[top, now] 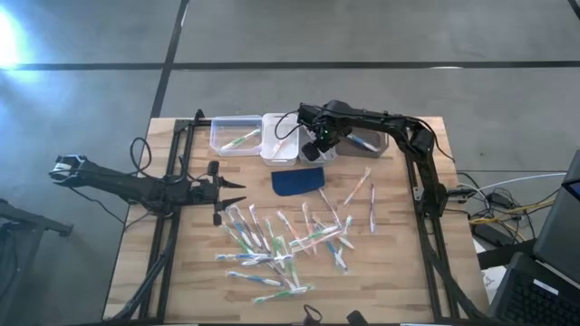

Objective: Pick & Place Toothbrushes
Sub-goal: Put the violet toothbrush into the gray bin

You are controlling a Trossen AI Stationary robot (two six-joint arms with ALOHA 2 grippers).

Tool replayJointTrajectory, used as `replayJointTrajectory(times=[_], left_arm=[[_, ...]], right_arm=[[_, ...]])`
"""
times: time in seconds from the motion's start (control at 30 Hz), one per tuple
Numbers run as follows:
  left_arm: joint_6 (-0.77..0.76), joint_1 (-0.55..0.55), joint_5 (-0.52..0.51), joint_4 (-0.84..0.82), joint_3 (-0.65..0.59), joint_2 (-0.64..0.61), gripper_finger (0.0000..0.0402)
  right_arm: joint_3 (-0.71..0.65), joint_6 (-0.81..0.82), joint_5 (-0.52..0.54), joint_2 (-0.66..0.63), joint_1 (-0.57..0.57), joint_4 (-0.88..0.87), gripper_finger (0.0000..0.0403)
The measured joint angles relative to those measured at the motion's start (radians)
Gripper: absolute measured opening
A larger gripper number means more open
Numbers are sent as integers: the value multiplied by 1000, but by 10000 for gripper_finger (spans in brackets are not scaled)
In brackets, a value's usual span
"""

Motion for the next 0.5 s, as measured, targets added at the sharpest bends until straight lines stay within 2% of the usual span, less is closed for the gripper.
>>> replayJointTrajectory(times=[0.5], left_arm=[[0,0,0,0,0,0,147]], right_arm=[[-44,1,-6,0,0,81,22]])
